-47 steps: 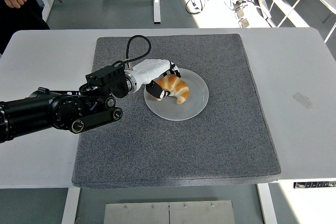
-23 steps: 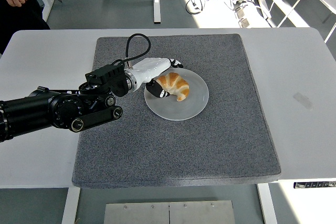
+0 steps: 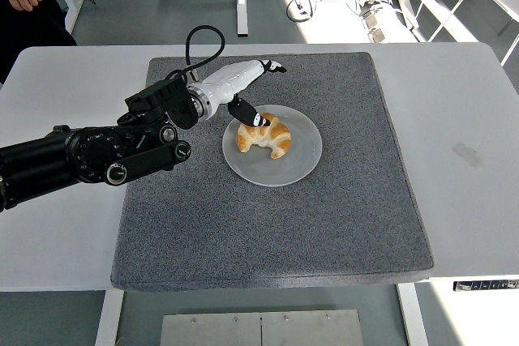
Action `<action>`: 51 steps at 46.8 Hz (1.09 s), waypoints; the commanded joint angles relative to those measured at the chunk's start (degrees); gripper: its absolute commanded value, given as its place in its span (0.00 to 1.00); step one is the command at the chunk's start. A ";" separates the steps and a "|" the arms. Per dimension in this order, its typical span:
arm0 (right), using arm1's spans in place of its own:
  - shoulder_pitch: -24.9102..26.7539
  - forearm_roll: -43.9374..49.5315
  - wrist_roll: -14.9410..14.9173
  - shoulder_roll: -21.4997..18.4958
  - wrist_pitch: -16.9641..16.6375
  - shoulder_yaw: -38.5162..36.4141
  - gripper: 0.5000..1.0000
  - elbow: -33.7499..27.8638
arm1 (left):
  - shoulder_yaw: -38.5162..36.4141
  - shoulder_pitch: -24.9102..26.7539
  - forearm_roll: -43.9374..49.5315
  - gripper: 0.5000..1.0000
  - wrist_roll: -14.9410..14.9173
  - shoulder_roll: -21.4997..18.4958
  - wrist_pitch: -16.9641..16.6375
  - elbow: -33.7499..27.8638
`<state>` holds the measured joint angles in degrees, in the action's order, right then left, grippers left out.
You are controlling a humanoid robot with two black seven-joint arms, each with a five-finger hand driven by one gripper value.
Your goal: Place the bread on the plate
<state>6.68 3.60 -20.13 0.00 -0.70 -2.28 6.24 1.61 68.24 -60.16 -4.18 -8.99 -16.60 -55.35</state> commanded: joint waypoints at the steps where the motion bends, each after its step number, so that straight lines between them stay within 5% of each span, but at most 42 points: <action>1: 0.00 0.00 0.00 0.00 0.00 0.00 1.00 0.00 | 1.82 -0.30 0.39 0.84 0.31 -0.85 -0.80 0.07; 10: 0.00 0.00 0.00 0.00 0.00 0.00 1.00 0.00 | 8.76 -0.83 7.85 0.84 1.98 -3.04 -2.73 0.07; 25: 0.00 0.00 0.00 0.00 0.00 0.00 1.00 0.00 | 12.98 -3.73 22.36 0.84 8.92 -4.54 -15.30 0.60; 38: 0.00 0.00 0.00 0.00 0.00 0.00 1.00 0.00 | 13.60 -5.31 32.91 0.81 14.37 -4.81 -18.40 4.37; 51: 0.00 0.00 0.00 0.00 0.00 0.00 1.00 0.00 | 13.69 -7.33 48.64 0.81 25.09 -5.07 -18.40 7.28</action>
<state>6.68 3.60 -20.13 0.00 -0.70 -2.28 6.24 15.32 61.60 -13.97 19.26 -14.13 -35.02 -48.26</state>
